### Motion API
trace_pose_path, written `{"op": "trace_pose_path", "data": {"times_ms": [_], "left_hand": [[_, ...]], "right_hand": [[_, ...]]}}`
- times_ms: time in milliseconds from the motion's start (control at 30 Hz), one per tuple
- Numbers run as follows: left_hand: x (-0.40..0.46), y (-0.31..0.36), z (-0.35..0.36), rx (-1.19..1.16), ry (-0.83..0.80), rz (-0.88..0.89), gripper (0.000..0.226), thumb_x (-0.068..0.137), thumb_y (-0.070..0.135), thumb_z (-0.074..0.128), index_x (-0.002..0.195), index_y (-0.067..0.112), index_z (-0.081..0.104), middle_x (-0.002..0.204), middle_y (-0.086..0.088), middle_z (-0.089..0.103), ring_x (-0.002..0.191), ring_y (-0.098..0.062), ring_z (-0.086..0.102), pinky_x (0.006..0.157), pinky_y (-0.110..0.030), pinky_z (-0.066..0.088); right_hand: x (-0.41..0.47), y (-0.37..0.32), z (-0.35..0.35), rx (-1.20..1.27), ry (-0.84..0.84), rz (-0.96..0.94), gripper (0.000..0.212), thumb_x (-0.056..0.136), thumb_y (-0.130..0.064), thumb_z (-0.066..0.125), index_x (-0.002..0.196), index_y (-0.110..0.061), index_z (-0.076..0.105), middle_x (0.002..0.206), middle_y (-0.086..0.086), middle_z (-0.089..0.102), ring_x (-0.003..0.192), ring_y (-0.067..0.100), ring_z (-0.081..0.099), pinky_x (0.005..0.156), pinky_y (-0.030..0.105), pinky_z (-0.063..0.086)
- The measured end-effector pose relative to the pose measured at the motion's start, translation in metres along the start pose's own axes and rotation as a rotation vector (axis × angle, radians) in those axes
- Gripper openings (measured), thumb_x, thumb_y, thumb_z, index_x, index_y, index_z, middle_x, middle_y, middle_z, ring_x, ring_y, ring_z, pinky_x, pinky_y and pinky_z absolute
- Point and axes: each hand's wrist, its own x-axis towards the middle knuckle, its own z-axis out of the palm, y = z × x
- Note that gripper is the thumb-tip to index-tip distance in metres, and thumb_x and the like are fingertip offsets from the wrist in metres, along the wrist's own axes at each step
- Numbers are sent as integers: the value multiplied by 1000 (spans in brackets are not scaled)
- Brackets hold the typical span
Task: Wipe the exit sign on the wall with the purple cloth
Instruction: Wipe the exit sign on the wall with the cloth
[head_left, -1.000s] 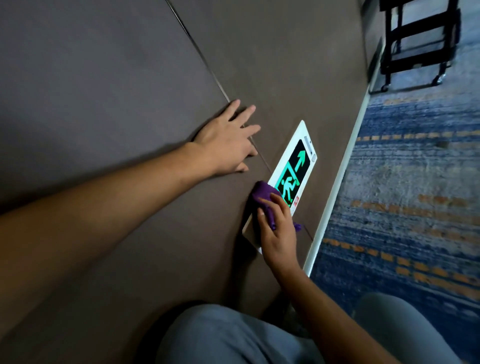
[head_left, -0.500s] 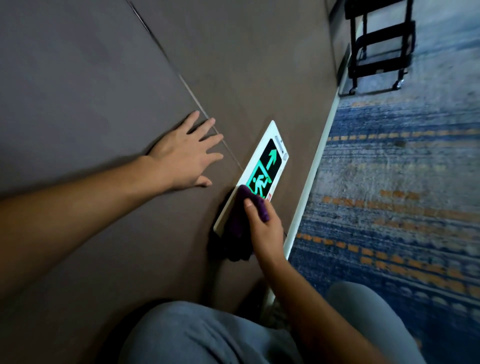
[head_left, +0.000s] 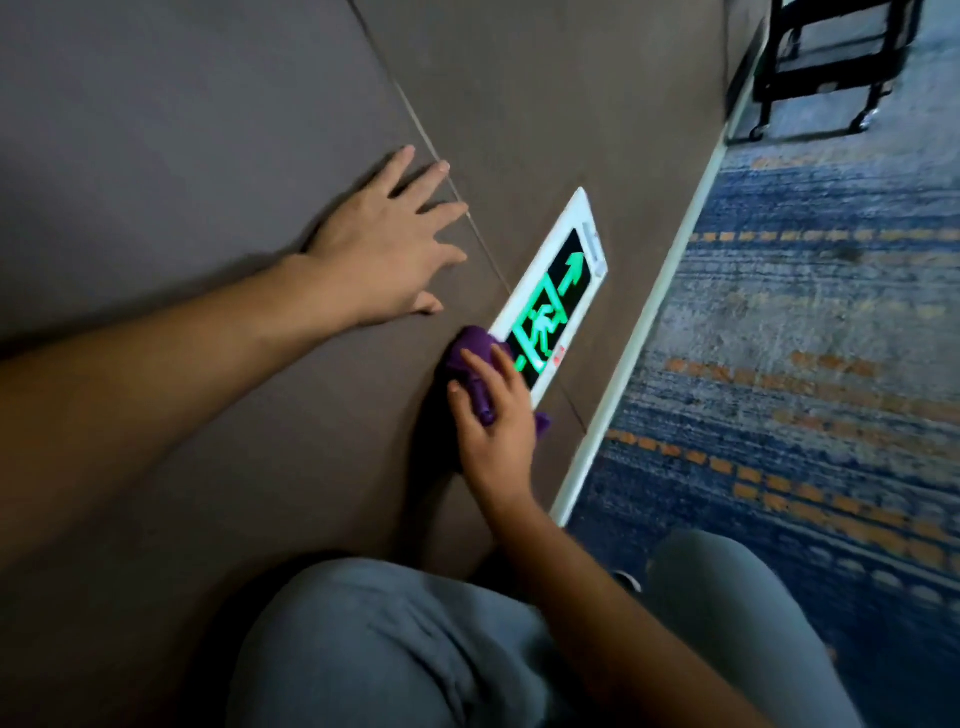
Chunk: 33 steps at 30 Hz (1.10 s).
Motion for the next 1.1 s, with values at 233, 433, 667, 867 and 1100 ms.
{"op": "trace_pose_path", "data": {"times_ms": [233, 433, 667, 867, 1100], "left_hand": [[-3, 7, -6, 1, 8, 11, 69, 89, 73, 46, 150, 40, 43, 168, -3, 23, 156, -37, 10, 124, -60, 7], [-18, 21, -2, 11, -29, 23, 72, 91, 71, 46, 153, 34, 40, 168, -4, 22, 157, -36, 8, 124, -59, 6], [-27, 31, -1, 36, -8, 38, 70, 93, 71, 38, 154, 36, 37, 169, -4, 20, 156, -37, 8, 124, -59, 6], [-27, 33, 3, 40, 25, 30, 68, 93, 70, 40, 152, 37, 41, 167, -4, 25, 156, -36, 12, 125, -59, 7], [-28, 34, 4, 10, 106, 14, 54, 101, 53, 30, 147, 32, 50, 164, -6, 33, 154, -38, 18, 125, -58, 10]], "right_hand": [[-38, 26, -4, -145, -48, -135, 41, 91, -33, 66, 132, -26, 70, 152, 12, 53, 140, 27, 51, 118, 42, 41], [-51, 44, -11, -326, -119, -155, 49, 94, -36, 63, 143, -28, 60, 157, 12, 47, 140, 32, 47, 117, 41, 41], [-61, 72, -29, -388, -150, 4, 49, 95, -31, 65, 143, -25, 60, 155, 10, 51, 134, 34, 56, 106, 45, 51], [-36, 31, -32, -298, -60, -166, 53, 96, -35, 63, 149, -31, 54, 153, 4, 53, 135, 25, 56, 106, 40, 51], [-52, 16, 3, -301, -70, -218, 52, 99, -32, 64, 149, -25, 54, 161, 16, 42, 149, 35, 41, 118, 49, 39]]}}
